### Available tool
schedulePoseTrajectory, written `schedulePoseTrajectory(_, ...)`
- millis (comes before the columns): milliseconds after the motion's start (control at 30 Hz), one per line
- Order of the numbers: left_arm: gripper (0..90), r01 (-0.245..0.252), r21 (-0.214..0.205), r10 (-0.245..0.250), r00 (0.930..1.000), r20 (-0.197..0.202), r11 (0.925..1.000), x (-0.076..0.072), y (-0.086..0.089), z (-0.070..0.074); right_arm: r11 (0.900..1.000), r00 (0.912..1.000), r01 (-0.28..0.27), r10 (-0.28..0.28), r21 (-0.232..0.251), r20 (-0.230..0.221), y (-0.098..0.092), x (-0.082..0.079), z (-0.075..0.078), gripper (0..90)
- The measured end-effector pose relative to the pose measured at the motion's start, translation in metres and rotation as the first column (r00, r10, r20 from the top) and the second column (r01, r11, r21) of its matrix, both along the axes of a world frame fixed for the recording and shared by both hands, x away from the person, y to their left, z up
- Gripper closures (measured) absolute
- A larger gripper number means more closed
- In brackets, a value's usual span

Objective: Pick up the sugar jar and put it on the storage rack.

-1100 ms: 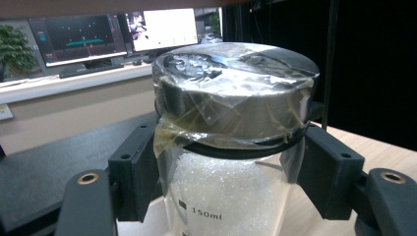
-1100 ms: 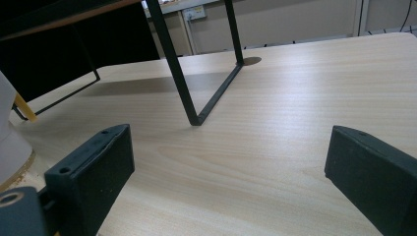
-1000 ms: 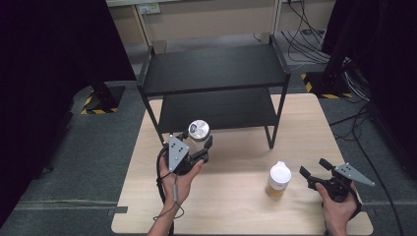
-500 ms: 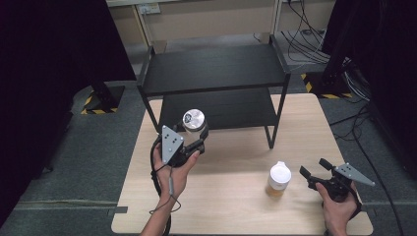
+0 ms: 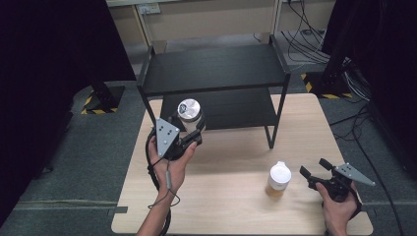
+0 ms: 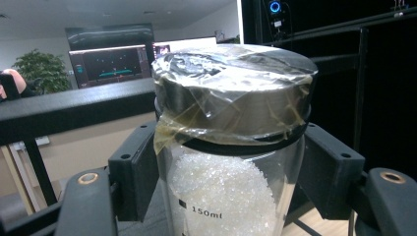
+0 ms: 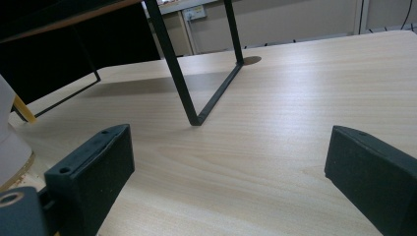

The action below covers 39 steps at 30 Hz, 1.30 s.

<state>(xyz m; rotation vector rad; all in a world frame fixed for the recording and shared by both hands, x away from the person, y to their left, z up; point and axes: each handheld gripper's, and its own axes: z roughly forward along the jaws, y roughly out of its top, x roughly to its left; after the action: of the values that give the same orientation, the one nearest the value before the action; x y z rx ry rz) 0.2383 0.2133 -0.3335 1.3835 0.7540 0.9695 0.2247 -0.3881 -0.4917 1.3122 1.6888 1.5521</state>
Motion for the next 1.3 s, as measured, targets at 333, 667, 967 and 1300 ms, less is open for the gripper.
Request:
schedulePoseTrajectory(333, 31.0, -0.006, -0.018, 0.007, 0.9999, 0.010, 0.9998, 0.003, 0.000, 0.018, 1.0000, 1.0000, 0.000, 0.000, 0.000, 0.000, 0.000, 0.000, 0.000, 4.8)
schedulePoseTrajectory(667, 31.0, -0.035, -0.037, 0.035, 0.9992, 0.017, 0.9987, 0.004, -0.004, 0.035, 1.0000, 1.0000, 0.000, 0.000, 0.000, -0.001, 0.000, 0.000, 0.000, 4.9)
schedulePoseTrajectory(967, 31.0, -0.058, -0.043, 0.059, 0.9982, 0.016, 0.9974, 0.007, -0.009, 0.046, 1.0000, 1.0000, -0.001, 0.001, 0.003, -0.002, -0.001, 0.000, 0.000, 4.9)
schedulePoseTrajectory(1300, 31.1, -0.075, -0.055, 0.075, 0.9972, 0.005, 0.9957, 0.014, -0.007, 0.061, 1.0000, 1.0000, -0.001, 0.001, 0.002, -0.001, 0.000, 0.000, 0.000, 4.9)
